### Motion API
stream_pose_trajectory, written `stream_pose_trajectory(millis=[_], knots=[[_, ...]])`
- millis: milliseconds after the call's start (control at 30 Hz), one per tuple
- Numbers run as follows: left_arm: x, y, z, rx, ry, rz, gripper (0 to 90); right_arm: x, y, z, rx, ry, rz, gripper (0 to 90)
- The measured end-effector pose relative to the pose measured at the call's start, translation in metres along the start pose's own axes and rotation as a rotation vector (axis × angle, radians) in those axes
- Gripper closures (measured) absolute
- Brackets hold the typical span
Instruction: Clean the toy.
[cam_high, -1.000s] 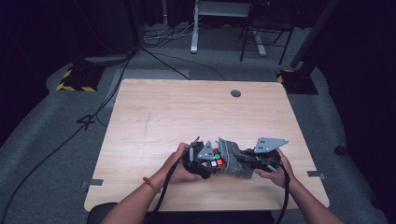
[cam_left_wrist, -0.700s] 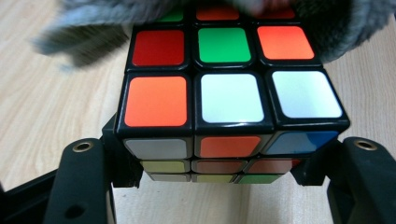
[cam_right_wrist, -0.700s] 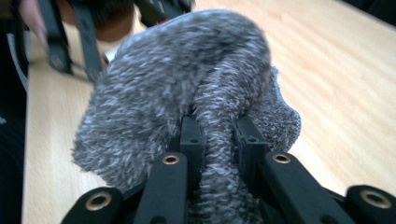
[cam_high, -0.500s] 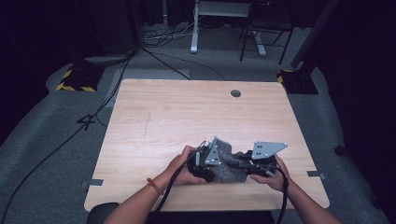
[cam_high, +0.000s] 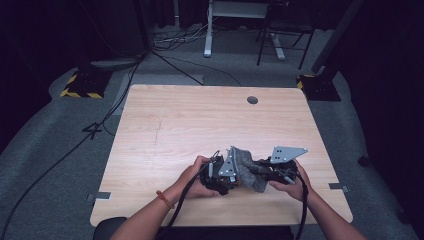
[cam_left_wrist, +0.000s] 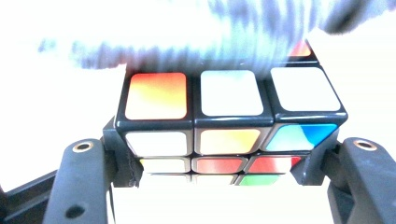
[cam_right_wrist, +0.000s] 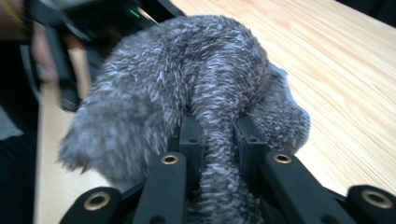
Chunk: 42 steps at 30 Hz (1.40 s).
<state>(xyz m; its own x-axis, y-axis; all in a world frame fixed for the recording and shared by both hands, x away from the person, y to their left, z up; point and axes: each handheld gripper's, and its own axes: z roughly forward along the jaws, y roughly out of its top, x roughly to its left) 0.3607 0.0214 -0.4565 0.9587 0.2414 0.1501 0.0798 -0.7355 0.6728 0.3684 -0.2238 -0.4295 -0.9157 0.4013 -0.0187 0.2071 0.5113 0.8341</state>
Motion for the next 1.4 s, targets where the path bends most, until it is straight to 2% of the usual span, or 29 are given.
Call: stream_pose_trajectory(millis=[67,167,200,233,367,433,567,600,833,933,1100,1133,1200,1233,1333,1400], knots=[[0.002,0.001,-0.006,-0.038,-0.005,-0.007,33.8,-0.006,-0.007,0.000,0.024,-0.021,0.011,77.1],[0.003,0.001,-0.010,-0.062,0.002,-0.012,33.8,-0.010,-0.013,0.000,0.034,-0.009,0.037,77.1],[0.003,0.001,-0.012,-0.071,0.000,-0.024,33.8,-0.012,-0.017,0.000,0.026,0.028,0.061,77.1],[0.004,0.000,-0.012,-0.071,-0.001,-0.024,33.8,-0.012,-0.017,0.000,0.026,0.028,0.061,77.1],[0.003,0.000,-0.011,-0.074,-0.003,-0.030,33.7,-0.007,-0.015,0.001,0.030,0.045,0.043,77.1],[0.002,0.001,-0.011,-0.076,-0.007,-0.028,33.7,-0.001,-0.013,0.004,0.024,0.074,0.030,77.1],[0.003,-0.001,-0.010,-0.077,-0.017,-0.030,33.4,0.001,-0.012,0.005,0.008,0.092,0.035,77.2],[0.003,0.000,-0.009,-0.078,-0.017,-0.037,33.3,0.002,-0.012,0.004,-0.011,0.106,0.044,77.2],[0.000,0.002,-0.003,-0.051,-0.018,-0.012,33.0,0.008,-0.007,0.002,-0.029,0.107,0.012,77.1],[0.000,0.002,-0.003,-0.046,-0.021,-0.009,32.9,0.014,-0.001,0.003,-0.056,0.117,-0.006,77.0],[-0.001,0.002,-0.002,-0.035,-0.009,0.000,33.2,0.018,0.004,0.005,-0.034,0.085,-0.049,77.1],[-0.001,0.002,-0.003,-0.041,-0.009,-0.002,33.3,0.016,0.002,0.006,-0.008,0.060,-0.050,77.1],[-0.001,0.002,-0.004,-0.047,-0.005,0.003,33.3,0.014,-0.001,0.007,0.006,0.051,-0.049,77.2],[-0.001,0.003,-0.007,-0.047,-0.003,0.008,33.3,0.009,-0.006,0.008,0.040,0.029,-0.043,77.2],[-0.001,0.004,-0.008,-0.055,0.000,0.010,33.4,0.005,-0.013,0.009,0.069,0.013,-0.033,77.2],[0.000,0.003,-0.008,-0.056,-0.009,0.002,33.4,0.005,-0.013,0.009,0.069,0.014,-0.031,77.3]])
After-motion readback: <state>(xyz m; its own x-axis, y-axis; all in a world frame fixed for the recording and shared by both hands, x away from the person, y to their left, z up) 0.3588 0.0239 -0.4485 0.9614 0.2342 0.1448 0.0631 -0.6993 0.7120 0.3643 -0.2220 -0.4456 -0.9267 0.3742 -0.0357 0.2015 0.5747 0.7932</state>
